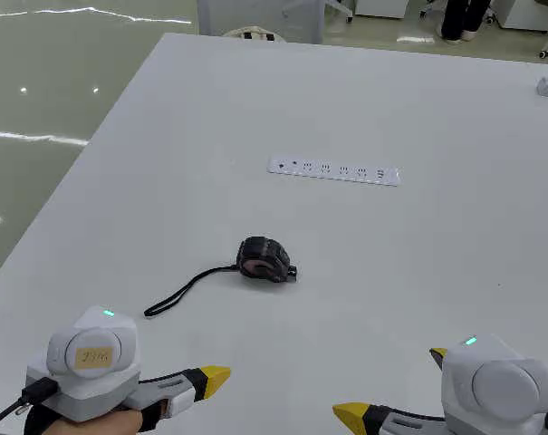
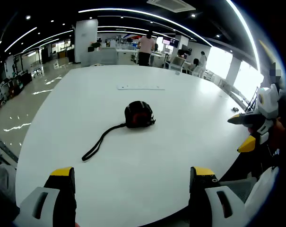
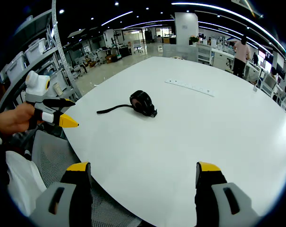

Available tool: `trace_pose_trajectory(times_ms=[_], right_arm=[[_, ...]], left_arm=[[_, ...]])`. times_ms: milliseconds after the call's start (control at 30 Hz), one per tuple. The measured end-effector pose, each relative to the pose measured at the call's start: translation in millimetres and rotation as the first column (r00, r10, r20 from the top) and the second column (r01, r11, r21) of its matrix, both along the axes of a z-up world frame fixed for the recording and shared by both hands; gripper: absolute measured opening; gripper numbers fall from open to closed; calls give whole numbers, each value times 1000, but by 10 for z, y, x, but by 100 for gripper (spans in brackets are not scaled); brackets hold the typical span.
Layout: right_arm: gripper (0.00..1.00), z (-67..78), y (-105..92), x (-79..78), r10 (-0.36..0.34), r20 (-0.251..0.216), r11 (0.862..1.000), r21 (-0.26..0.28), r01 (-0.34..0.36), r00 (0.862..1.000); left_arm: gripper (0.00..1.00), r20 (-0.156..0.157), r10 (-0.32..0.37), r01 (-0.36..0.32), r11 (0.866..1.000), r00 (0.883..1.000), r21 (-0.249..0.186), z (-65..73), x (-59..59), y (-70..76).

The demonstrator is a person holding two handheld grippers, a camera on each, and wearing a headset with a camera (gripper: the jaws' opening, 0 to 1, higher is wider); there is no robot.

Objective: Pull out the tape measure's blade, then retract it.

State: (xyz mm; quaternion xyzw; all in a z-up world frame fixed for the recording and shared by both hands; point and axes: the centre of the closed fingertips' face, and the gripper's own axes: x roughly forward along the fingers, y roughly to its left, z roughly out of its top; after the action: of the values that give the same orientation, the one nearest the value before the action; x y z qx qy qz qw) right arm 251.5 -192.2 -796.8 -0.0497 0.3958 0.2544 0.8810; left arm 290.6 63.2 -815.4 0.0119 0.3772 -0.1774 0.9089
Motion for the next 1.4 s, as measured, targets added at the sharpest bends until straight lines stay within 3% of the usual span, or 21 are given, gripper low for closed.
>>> trace_pose_trajectory(times_ms=[1400], right_arm=[[92, -170, 109, 251, 88, -7, 996, -31, -88, 996]], left_arm=[[97, -9, -33, 33, 999, 999, 3, -142, 222, -90]])
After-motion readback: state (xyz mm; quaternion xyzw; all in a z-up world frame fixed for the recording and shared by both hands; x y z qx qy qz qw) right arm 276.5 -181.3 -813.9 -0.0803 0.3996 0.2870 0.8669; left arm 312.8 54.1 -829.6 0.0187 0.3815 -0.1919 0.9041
